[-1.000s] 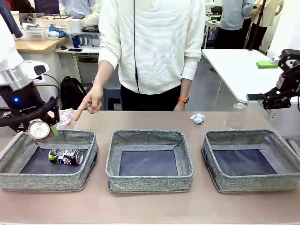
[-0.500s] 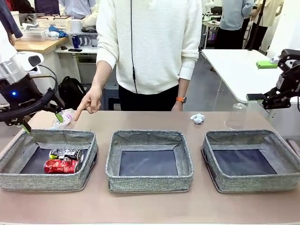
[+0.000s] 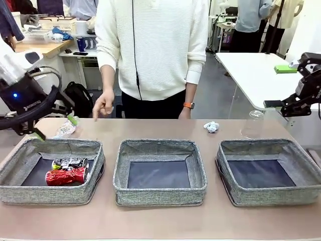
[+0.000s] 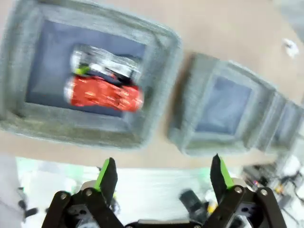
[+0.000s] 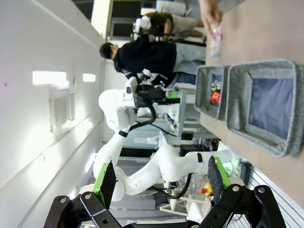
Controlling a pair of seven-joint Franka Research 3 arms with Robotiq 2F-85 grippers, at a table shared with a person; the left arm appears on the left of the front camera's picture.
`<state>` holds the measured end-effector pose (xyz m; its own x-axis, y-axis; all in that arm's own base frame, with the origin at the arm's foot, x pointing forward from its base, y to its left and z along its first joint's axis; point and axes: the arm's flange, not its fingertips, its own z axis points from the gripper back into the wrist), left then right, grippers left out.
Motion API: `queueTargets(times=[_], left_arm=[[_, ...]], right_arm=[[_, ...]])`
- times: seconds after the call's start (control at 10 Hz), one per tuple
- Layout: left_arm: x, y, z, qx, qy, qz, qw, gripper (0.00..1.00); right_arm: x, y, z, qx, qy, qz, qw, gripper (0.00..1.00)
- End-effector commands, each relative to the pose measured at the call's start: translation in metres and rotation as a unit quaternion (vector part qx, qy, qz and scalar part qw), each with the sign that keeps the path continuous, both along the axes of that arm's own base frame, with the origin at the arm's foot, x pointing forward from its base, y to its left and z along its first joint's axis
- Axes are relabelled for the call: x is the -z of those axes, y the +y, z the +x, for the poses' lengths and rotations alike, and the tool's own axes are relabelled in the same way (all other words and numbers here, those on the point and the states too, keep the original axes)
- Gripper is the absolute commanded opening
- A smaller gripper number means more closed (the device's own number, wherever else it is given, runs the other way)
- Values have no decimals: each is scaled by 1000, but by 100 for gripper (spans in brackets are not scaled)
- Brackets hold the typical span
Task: Sort the waste into the appropriate baskets.
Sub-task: Place the picked waste into the Fabric basket indicated by the person.
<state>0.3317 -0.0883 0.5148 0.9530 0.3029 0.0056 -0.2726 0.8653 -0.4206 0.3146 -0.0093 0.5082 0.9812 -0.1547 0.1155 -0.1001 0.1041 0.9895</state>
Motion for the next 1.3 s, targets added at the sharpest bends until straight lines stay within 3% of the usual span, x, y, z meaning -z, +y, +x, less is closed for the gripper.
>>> queueTargets(times=[0.0, 0.1, 0.2, 0.4, 0.6, 0.8, 0.9, 1.2], left_arm=[[-21, 11, -2, 130, 48, -243, 960, 100], [-31, 24, -3, 186, 20, -380, 906, 100], [-34, 35, -3, 186, 10, -423, 887, 100], [-35, 70, -8, 151, -53, -482, 861, 100], [-35, 115, -20, 137, -95, -487, 857, 100], [-32, 140, -37, 136, -86, -455, 876, 100], [-42, 125, -28, 128, -101, -490, 856, 100], [-42, 125, -28, 128, -101, -490, 856, 100]], right_arm=[[-4, 2, 2, 2, -3, 13, 1000, 100], [-4, 2, 2, 2, -3, 13, 1000, 100], [-4, 2, 2, 2, -3, 13, 1000, 100], [-4, 2, 2, 2, -3, 13, 1000, 100], [-4, 2, 2, 2, -3, 13, 1000, 100], [-4, 2, 2, 2, -3, 13, 1000, 100], [-4, 2, 2, 2, -3, 13, 1000, 100], [-4, 2, 2, 2, -3, 13, 1000, 100]])
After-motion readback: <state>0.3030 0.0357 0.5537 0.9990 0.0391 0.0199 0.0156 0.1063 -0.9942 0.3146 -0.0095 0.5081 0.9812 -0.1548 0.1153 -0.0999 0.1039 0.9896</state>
